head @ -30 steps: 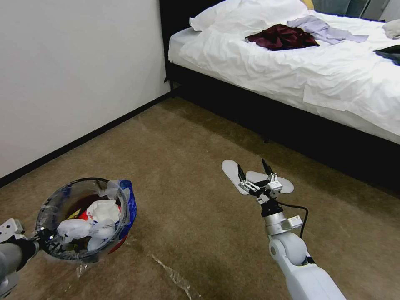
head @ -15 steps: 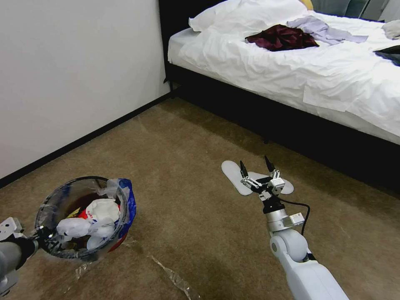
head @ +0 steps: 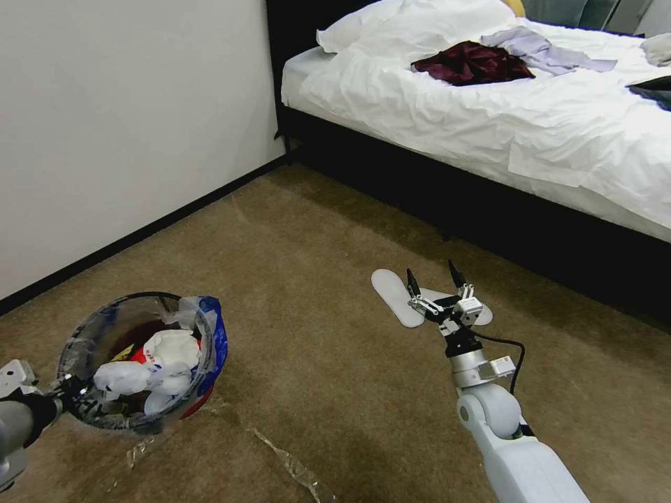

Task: Pick up the trash bin and place the garbage on the floor into it.

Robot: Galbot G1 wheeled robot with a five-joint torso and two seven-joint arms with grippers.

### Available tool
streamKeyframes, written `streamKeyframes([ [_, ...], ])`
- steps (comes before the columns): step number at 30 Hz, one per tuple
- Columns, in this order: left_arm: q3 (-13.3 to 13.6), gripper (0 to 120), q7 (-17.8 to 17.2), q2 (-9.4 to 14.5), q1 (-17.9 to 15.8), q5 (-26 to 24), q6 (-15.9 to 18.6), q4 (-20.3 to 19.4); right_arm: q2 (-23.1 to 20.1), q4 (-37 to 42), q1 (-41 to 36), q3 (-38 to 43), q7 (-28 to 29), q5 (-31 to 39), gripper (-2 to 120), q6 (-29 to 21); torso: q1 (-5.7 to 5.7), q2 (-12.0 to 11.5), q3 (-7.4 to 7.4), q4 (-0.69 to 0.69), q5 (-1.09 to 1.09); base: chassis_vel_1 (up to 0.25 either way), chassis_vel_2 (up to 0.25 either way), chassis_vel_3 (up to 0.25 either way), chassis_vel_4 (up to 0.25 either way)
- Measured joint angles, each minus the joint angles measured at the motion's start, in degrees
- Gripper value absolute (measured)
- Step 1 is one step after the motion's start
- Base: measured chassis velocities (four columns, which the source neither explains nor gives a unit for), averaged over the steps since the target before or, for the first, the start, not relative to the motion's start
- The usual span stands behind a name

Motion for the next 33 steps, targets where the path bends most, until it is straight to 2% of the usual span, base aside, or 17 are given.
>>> streamKeyframes([
  [10, 0.0, 0, 0.0, -0.1, -0.1, -0.1, -0.1, -0.3, -0.9, 0.3, -0.6, 1.4, 0.0, 0.3, 100, 0.0, 0.00, 0.0, 0.00, 0.00, 0.00, 0.000, 0.000, 0.000, 0.000],
  [33, -1.4, 0, 0.0, 1.2, 0.0, -1.6, -0.4, -0.3, 0.6, 1.1, -2.6, 3.1, -0.8, -1.6, 100, 1.7, 0.00, 0.0, 0.00, 0.00, 0.00, 0.000, 0.000, 0.000, 0.000],
])
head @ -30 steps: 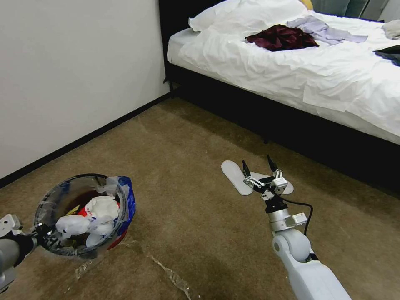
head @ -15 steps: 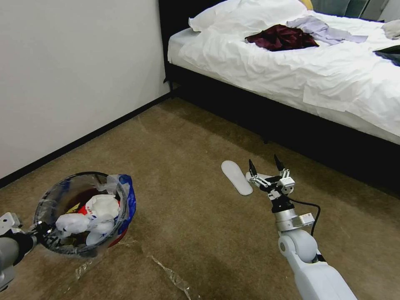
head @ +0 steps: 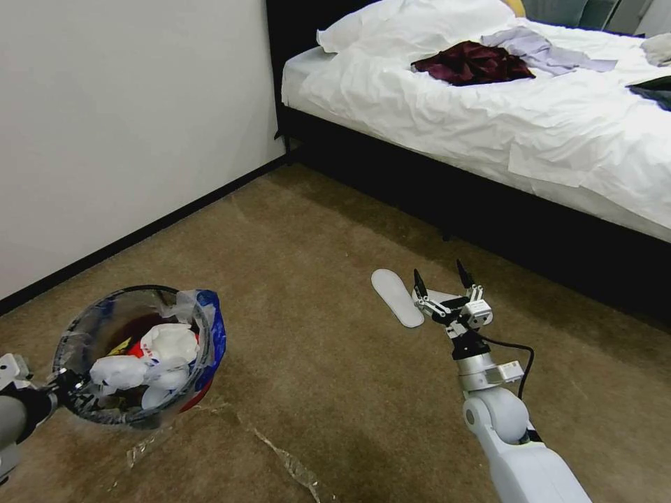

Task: Pick up the trash bin and place the garbage on the floor into it.

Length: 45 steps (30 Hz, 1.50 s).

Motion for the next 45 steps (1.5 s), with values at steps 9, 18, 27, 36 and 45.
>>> streamKeyframes([
  [9, -0.2, 0, 0.2, -0.2, 0.1, -0.2, 0.1, -0.1, 0.2, 1.3, -1.5, 1.2, -0.1, 0.0, 100, 0.1, 0.00, 0.0, 0.00, 0.00, 0.00, 0.000, 0.000, 0.000, 0.000],
  [18, -0.4, 0, 0.1, -0.1, -0.1, -1.2, 0.0, -0.1, 0.4, 1.8, -3.1, 2.1, -0.4, -0.5, 100, 0.5, 0.00, 0.0, 0.00, 0.00, 0.00, 0.000, 0.000, 0.000, 0.000],
  [27, -0.8, 0, 0.0, -0.1, -0.4, -1.7, -0.3, -0.1, 0.4, 2.0, -3.2, 2.2, -0.4, -0.6, 100, 0.8, 0.00, 0.0, 0.00, 0.00, 0.00, 0.000, 0.000, 0.000, 0.000],
  [36, -1.1, 0, -0.1, -0.9, -0.4, -2.0, -0.4, -0.3, 0.8, 2.0, -3.0, 2.0, -0.3, -0.8, 100, 0.8, 0.01, 0.0, 0.00, 0.00, 0.00, 0.000, 0.000, 0.000, 0.000],
  [45, -1.1, 0, -0.1, -1.1, -0.5, -2.0, -0.4, -0.3, 1.1, 0.8, -3.1, 2.1, -0.8, -2.1, 100, 0.8, 0.01, 0.0, 0.00, 0.00, 0.00, 0.000, 0.000, 0.000, 0.000],
])
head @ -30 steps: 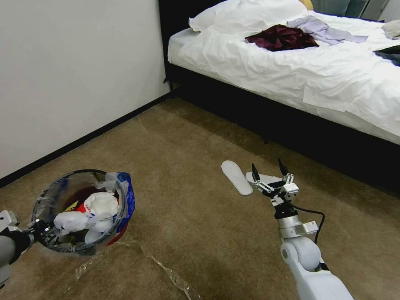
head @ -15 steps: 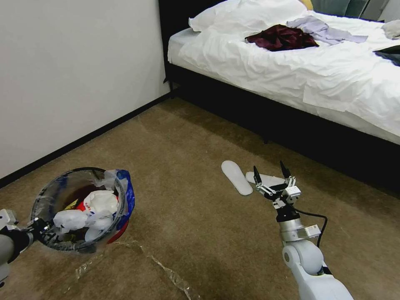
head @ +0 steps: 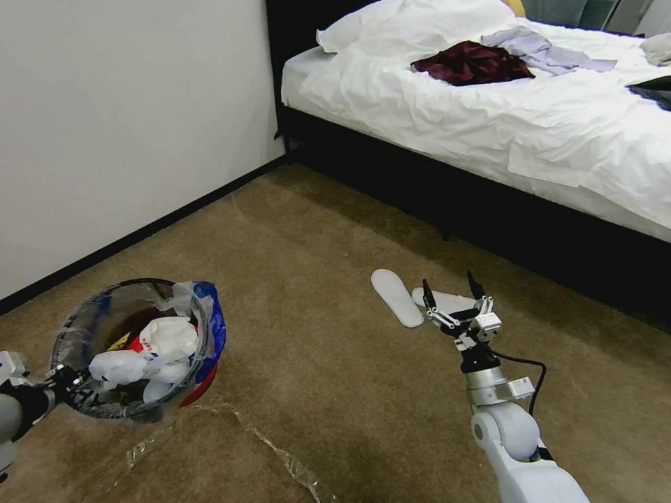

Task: Pick up the trash bin and place the garbage on the floor into it.

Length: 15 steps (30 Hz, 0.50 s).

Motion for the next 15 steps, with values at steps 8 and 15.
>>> streamKeyframes([
  [8, 0.0, 0, 0.1, 0.1, 0.0, 0.1, 0.1, 0.2, 0.4, -0.9, 0.4, -0.7, -0.3, -0.2, 100, 0.0, 0.00, 0.0, 0.00, 0.00, 0.00, 0.000, 0.000, 0.000, 0.000],
  [15, 0.8, 0, 0.2, 0.1, -0.5, 0.6, 0.1, 0.9, 0.7, -2.0, 0.7, -1.0, -0.4, -0.5, 100, 0.0, 0.00, 0.0, -0.01, 0.01, 0.00, 0.000, 0.000, 0.000, 0.000],
])
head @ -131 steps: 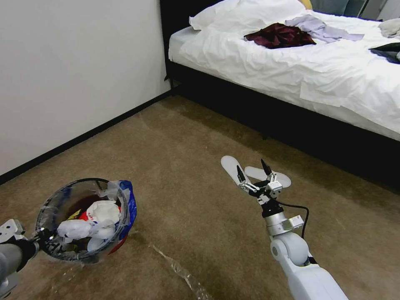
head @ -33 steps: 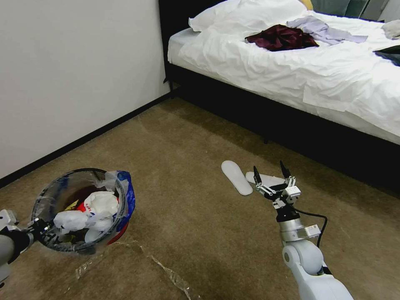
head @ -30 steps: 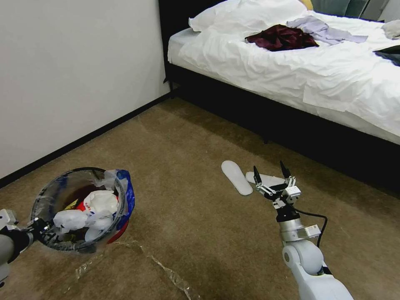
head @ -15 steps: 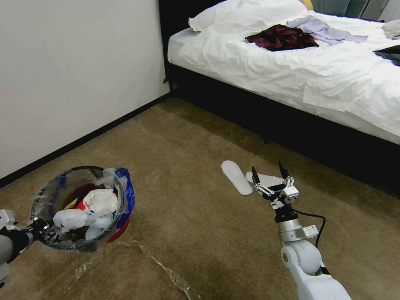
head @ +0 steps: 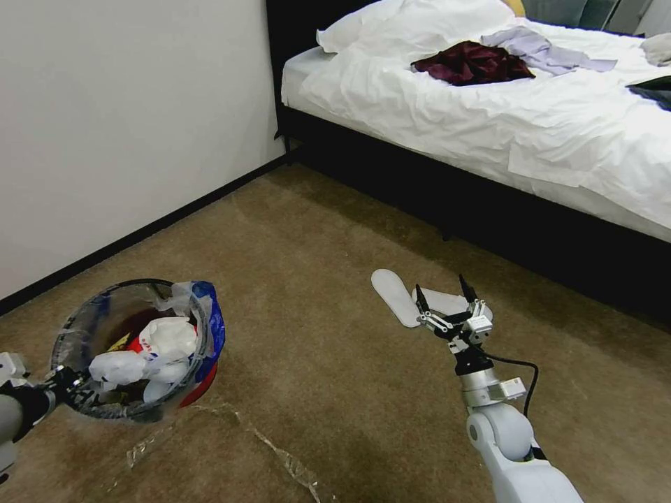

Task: Pick up the trash bin and place the garbage on the floor into it.

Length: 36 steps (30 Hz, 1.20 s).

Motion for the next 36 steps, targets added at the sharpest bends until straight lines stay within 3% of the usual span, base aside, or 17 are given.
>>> streamKeyframes([
  [36, 0.0, 0, 0.3, -0.1, 0.3, 0.5, 0.0, -0.2, 0.5, -2.6, 1.3, -1.4, -0.2, -1.3, 100, 0.8, -0.01, 0.0, 0.00, 0.00, 0.00, 0.000, 0.000, 0.000, 0.000],
])
